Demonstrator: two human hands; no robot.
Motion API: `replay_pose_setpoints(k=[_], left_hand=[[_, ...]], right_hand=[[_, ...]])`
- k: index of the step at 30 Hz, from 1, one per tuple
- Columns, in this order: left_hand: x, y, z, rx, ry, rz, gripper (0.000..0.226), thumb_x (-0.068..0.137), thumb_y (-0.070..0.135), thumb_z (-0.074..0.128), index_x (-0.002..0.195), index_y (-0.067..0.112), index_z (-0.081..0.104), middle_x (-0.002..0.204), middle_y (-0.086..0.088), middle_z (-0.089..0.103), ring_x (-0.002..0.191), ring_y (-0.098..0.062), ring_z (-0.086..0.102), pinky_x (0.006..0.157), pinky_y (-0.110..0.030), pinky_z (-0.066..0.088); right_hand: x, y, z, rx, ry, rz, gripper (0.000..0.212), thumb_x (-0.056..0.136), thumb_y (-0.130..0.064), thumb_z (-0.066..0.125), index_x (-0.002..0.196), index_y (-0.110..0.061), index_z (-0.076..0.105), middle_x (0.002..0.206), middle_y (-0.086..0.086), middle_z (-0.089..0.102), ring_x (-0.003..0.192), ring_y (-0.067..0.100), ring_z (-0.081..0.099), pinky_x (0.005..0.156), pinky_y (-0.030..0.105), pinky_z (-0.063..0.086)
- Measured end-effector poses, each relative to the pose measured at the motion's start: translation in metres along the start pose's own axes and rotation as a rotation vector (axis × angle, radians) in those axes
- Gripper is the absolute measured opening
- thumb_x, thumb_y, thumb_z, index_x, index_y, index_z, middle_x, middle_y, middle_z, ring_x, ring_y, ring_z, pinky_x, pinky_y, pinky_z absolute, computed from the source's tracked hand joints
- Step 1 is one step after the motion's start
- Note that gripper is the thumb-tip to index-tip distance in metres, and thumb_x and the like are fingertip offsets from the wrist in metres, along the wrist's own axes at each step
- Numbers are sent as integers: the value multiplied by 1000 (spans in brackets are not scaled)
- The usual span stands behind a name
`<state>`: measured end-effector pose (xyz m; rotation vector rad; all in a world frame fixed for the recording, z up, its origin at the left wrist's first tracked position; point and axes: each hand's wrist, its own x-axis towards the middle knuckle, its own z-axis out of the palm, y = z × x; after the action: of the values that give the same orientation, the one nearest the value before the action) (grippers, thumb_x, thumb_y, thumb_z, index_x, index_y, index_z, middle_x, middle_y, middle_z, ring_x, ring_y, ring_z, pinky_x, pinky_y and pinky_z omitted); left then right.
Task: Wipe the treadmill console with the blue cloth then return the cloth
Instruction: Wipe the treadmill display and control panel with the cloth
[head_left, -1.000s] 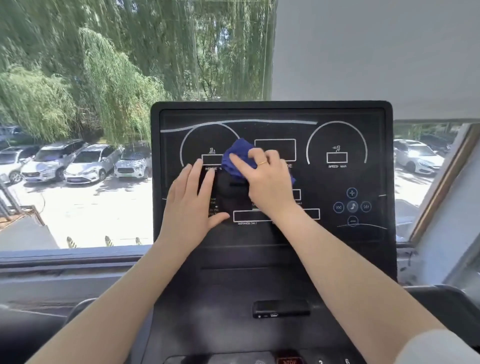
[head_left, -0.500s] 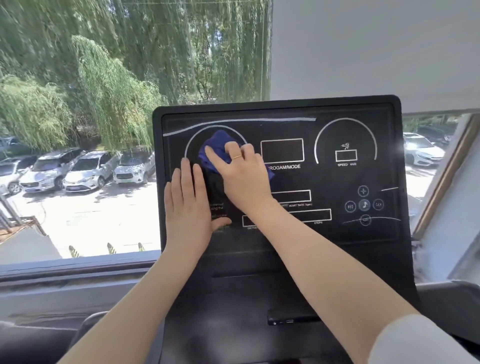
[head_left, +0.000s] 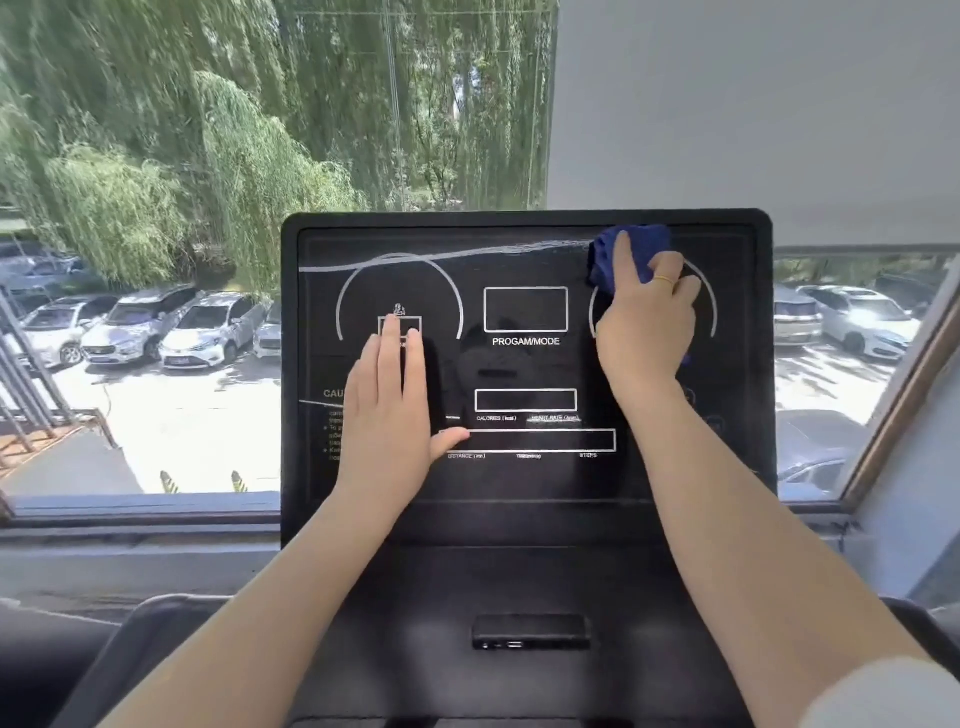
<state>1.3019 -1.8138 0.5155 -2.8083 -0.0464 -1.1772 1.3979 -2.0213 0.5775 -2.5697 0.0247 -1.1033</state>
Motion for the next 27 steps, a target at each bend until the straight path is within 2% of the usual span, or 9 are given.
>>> replay_pose_setpoints(k=[2, 3, 7, 11, 14, 18, 23, 25, 27], left_hand=[[0, 8, -1, -17, -4, 7, 114, 48, 56, 80, 133, -4, 34, 141, -26, 36, 126, -41, 42, 102, -48, 37], [1, 12, -1, -21, -8, 14, 114, 48, 56, 80, 133, -4, 34, 140, -25, 38, 125, -40, 42, 102, -48, 37], [2, 19, 1, -30, -16, -3, 115, 46, 53, 82, 132, -7, 34, 140, -26, 38, 127, -40, 42, 103, -47, 35], [3, 16, 4, -33, -31, -43, 113, 50, 53, 80, 133, -9, 36, 141, -28, 36, 128, -41, 39, 105, -47, 33], [3, 19, 9, -42, -34, -30, 110, 52, 55, 78, 132, -8, 37, 141, -28, 35, 127, -42, 40, 103, -49, 35], [4, 35, 12, -27, -39, 8, 105, 56, 59, 72, 132, -5, 38, 141, -27, 35, 125, -41, 42, 102, -48, 37], [9, 59, 14, -38, -46, 34, 104, 54, 61, 71, 131, -4, 42, 140, -25, 38, 123, -40, 44, 100, -48, 40], [10, 66, 15, -49, -47, 47, 105, 53, 61, 71, 131, -3, 42, 140, -25, 39, 123, -40, 45, 99, -48, 40], [11, 71, 16, -53, -49, 53, 105, 53, 61, 72, 130, -3, 42, 139, -25, 40, 123, -41, 45, 99, -48, 40]], right_hand=[[-4, -7, 0, 15, -1, 47, 69, 87, -5, 47, 148, -21, 21, 138, 18, 32, 109, 39, 38, 84, 45, 43], [-9, -16, 1, 19, 43, -12, 65, 85, -4, 44, 146, -18, 28, 134, 20, 38, 103, 39, 42, 79, 44, 44], [-40, -57, 16, 58, 176, -578, 53, 74, -9, 35, 116, -18, 66, 101, 15, 63, 70, 33, 54, 54, 34, 42], [-36, -58, 27, -5, 143, -746, 59, 74, -10, 28, 118, -25, 64, 109, 10, 62, 82, 31, 49, 59, 36, 39], [-16, -33, 25, -21, 236, -692, 54, 75, -9, 37, 119, -26, 63, 114, 9, 58, 89, 31, 42, 65, 38, 37], [21, 9, 3, -83, 298, -523, 54, 72, -4, 50, 121, -22, 63, 114, 15, 61, 85, 36, 55, 64, 37, 42], [30, 66, -16, -45, 106, 28, 70, 84, 2, 43, 146, -27, 28, 145, 13, 30, 119, 40, 34, 92, 48, 33], [18, 61, -7, -40, 143, -23, 65, 83, 0, 40, 144, -20, 33, 143, 16, 35, 117, 42, 37, 90, 49, 35], [13, 53, 3, 17, 200, -210, 58, 78, -2, 37, 133, -13, 51, 129, 19, 52, 102, 42, 48, 77, 47, 44]])
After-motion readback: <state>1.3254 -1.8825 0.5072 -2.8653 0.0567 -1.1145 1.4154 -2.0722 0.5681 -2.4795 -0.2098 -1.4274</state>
